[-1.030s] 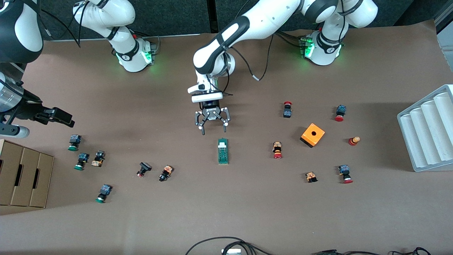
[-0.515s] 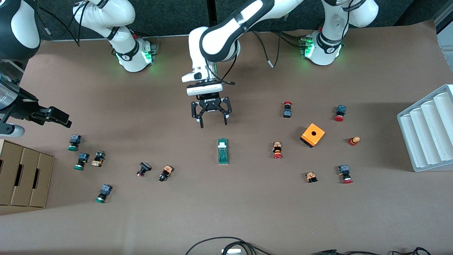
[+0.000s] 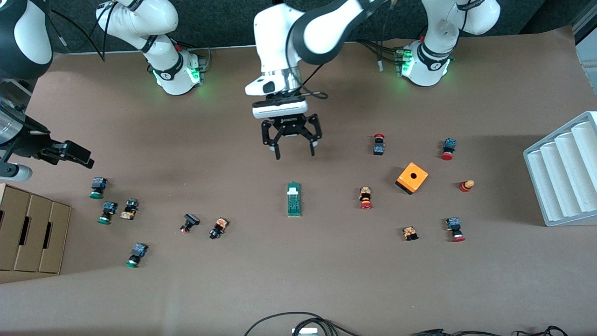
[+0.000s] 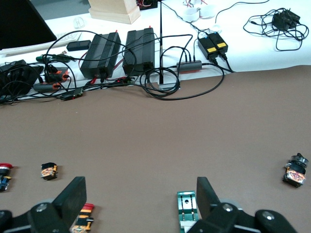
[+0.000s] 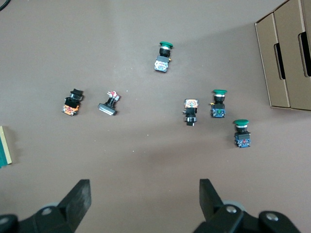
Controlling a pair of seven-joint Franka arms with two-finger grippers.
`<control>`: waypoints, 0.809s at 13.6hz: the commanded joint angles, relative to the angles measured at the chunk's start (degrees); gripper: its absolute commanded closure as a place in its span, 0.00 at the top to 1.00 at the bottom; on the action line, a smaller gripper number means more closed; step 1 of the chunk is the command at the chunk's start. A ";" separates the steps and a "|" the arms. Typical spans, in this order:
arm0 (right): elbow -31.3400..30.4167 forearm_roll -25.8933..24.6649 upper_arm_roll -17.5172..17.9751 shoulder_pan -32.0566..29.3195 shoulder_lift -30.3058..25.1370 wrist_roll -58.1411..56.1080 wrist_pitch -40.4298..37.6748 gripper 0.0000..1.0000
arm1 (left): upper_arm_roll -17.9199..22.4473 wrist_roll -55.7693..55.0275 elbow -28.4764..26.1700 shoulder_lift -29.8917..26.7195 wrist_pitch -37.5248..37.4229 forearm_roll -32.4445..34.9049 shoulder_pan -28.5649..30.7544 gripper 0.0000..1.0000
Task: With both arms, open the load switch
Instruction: 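Open the left gripper and lift it off the green switch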
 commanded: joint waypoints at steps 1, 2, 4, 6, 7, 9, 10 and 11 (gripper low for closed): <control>0.82 -1.23 0.23 0.05 0.23 0.10 -0.25 0.99 | -2.45 7.16 -0.64 -3.69 0.96 -6.53 4.93 1.00; 0.91 -0.88 0.23 0.05 0.23 0.10 0.01 0.99 | -2.45 10.23 -0.63 -4.66 0.96 -9.16 6.50 1.00; 0.91 -0.70 0.41 0.40 0.31 0.10 0.02 0.99 | -2.45 16.90 -0.11 -6.59 0.88 -15.14 10.02 1.00; 0.91 -1.05 0.41 1.80 0.05 0.01 -0.07 0.99 | -2.37 25.42 0.24 -8.70 0.61 -21.37 13.88 1.00; 0.91 -1.14 0.41 2.07 0.05 0.10 -0.07 0.99 | -2.37 29.64 0.24 -9.84 0.53 -24.80 16.08 1.00; 0.91 -0.88 0.49 2.16 -0.04 0.10 -0.07 0.99 | -2.37 36.77 0.94 -11.17 0.35 -30.17 19.86 1.00; 0.91 -0.88 0.49 2.95 0.05 0.10 0.01 0.99 | -2.28 40.29 1.56 -11.52 0.26 -32.63 21.88 1.00; 0.91 -0.97 0.41 3.30 0.05 0.10 0.19 0.99 | -2.28 44.15 1.82 -11.79 0.00 -35.09 23.99 1.00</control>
